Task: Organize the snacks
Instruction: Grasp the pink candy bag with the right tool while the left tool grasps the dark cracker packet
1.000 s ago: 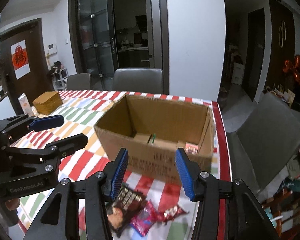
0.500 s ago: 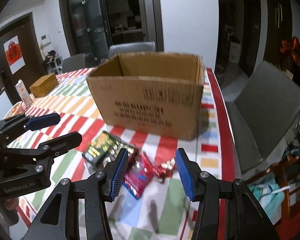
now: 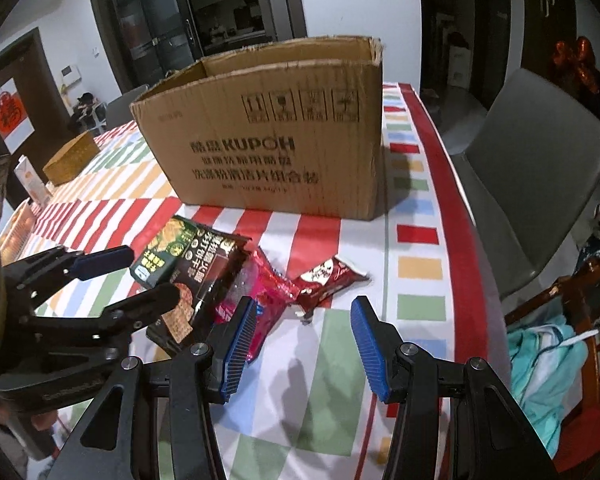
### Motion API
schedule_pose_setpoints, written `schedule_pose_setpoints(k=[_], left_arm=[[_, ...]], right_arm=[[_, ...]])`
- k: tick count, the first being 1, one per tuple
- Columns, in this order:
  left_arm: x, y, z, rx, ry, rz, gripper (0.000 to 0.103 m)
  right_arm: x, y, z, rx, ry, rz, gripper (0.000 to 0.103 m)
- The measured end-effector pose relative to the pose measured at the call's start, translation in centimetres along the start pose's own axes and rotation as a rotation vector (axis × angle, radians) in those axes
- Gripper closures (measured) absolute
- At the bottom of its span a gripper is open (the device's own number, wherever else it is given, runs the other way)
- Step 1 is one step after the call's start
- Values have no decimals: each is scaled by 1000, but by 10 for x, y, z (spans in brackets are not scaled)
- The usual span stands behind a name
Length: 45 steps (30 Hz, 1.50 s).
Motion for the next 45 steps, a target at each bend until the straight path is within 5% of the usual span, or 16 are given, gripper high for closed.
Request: schedule_pose_setpoints(k=[17,24,39,40,42,45], left_arm=[[-5,19,37,6,11,45,45],[-7,22,50,37,-37,30,57],[18,-5,-9,-19,-15,-102,62],[19,-7,-11,-27,-15,-106,63],[21,-10,-14,-29,-14,-114,82],[23,-11,-14,-29,3,-117,85]], right_arm=[[2,-6,23,61,46,41,53],[4,-5,31,82,85,64,53],[22,0,41,95,167,64,53],[24,1,44,100,170,63,53],[29,4,50,111,174,61,56],[37,9,61,132,166,52,58]])
Point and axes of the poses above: each gripper's, at about its wrist camera, not at the fingertips, and z roughly the way its jaws point, x to its left, y to its top, the point moved 4 cm from there along z, roughly the way its jaws point, and after that the axes turned 10 degrees about x, right-handed, at the moved point
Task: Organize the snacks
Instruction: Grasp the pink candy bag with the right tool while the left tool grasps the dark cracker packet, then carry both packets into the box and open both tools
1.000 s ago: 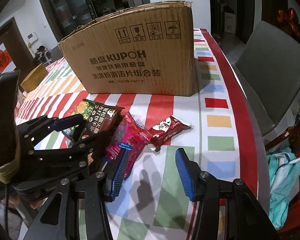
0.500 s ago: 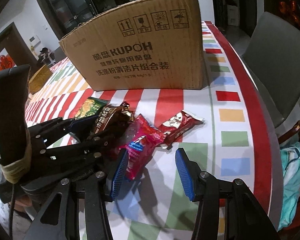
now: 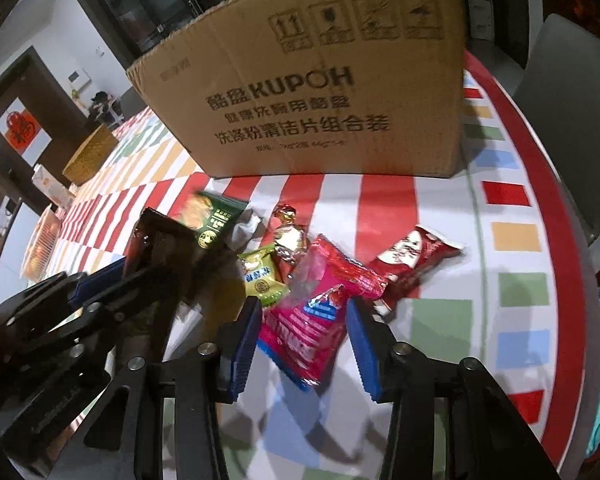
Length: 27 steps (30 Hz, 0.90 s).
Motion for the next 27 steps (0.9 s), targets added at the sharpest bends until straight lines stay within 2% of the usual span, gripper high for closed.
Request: schedule_pose_setpoints(k=[7,9,12,19,27], left_arm=[[9,-2,6,15,-74,-40,87],[10,-3,4,7,-80,-48,88],[10,-4,-3,-10,-79,-47,88],[7,-1,-21,-51,-68,-55,88],[2,9,-51,-128,-74,-54,88]], right_arm=[[6,6,14,23,-54,-18,64],[8,5,13,14,-65,-28,71],[12,5,10,0,-74,-47,74],[11,3,-12,-55,-56,-43,75],[15,4,-55,-157,-46,-61,75]])
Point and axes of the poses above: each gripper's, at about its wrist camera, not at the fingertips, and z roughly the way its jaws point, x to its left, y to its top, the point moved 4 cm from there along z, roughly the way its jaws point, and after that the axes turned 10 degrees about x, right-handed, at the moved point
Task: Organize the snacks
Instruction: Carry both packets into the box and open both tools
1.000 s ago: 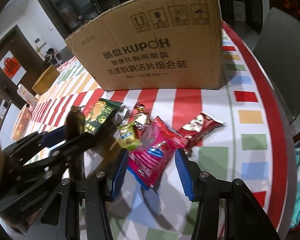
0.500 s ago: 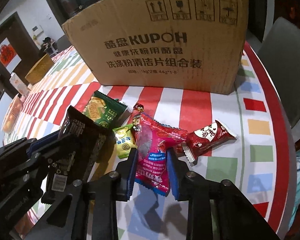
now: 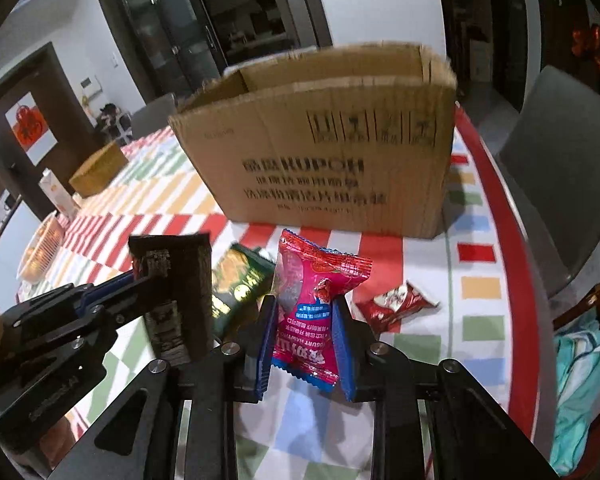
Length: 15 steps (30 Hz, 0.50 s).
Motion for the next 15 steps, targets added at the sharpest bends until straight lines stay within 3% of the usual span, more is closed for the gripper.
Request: schedule_pose_setpoints(k=[15], left_arm=[[-11,54,-52,-179,13,52,88]], right_arm=[[14,33,-63,-173,21,-57,75]])
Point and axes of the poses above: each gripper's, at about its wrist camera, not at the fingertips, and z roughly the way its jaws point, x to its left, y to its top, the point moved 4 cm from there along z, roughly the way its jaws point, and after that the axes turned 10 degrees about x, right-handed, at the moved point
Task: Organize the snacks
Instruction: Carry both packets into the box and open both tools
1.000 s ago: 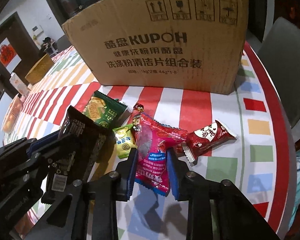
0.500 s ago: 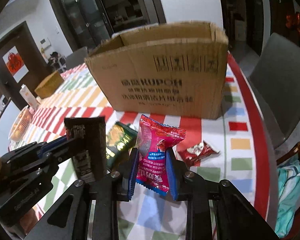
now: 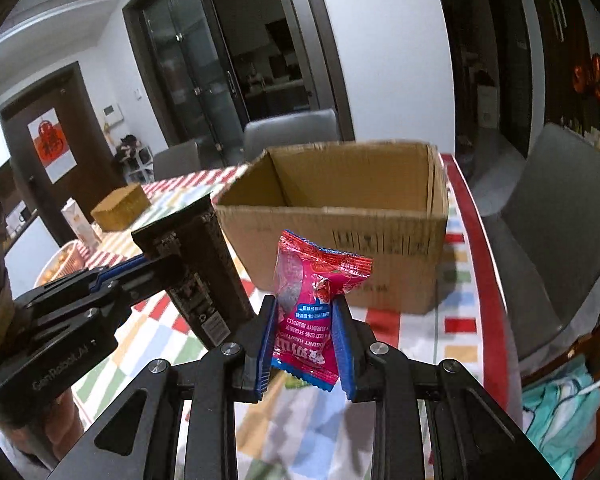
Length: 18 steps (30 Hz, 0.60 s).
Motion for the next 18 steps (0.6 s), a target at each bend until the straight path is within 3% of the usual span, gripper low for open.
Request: schedule_pose_setpoints(k=[18], left_arm=[[1,97,-19,-148,38,56,88]], right_arm=[[-1,96,-28,-141,-27,-52,75]])
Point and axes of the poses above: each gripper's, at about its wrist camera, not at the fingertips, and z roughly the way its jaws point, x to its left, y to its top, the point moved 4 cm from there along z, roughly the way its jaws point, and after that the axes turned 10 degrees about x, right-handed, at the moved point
